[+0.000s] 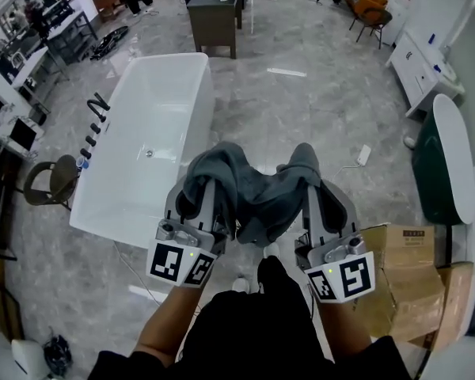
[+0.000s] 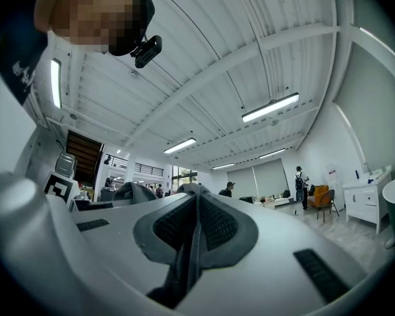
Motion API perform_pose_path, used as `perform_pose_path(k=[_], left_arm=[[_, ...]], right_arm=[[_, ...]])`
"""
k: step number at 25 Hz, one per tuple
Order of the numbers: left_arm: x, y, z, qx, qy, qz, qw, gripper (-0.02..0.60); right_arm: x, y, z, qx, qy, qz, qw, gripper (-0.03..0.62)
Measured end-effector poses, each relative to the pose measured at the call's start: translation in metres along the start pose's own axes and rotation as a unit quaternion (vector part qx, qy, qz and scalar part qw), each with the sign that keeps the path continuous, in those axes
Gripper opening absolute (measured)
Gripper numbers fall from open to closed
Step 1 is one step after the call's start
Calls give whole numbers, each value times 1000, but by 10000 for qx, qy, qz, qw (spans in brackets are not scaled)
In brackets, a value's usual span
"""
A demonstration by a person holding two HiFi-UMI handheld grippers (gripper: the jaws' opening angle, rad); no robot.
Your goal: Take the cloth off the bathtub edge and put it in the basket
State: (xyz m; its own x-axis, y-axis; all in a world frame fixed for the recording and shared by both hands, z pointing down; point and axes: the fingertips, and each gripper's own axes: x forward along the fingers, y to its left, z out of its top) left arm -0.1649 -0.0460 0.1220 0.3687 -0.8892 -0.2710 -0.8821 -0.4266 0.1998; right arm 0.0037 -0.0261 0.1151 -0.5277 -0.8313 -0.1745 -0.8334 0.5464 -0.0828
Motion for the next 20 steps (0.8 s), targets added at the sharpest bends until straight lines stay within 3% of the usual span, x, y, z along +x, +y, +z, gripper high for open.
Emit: perform_pose_path(k=[8,20], left_arm=[[42,-8,-20,90,178,45,9998,41],[72,6,-86,-133,774,251,9966,41]], right_arm=[[21,-29,-7,371,-122,231,9990,38],[49,-63,-75,333,455,283,9980,37]])
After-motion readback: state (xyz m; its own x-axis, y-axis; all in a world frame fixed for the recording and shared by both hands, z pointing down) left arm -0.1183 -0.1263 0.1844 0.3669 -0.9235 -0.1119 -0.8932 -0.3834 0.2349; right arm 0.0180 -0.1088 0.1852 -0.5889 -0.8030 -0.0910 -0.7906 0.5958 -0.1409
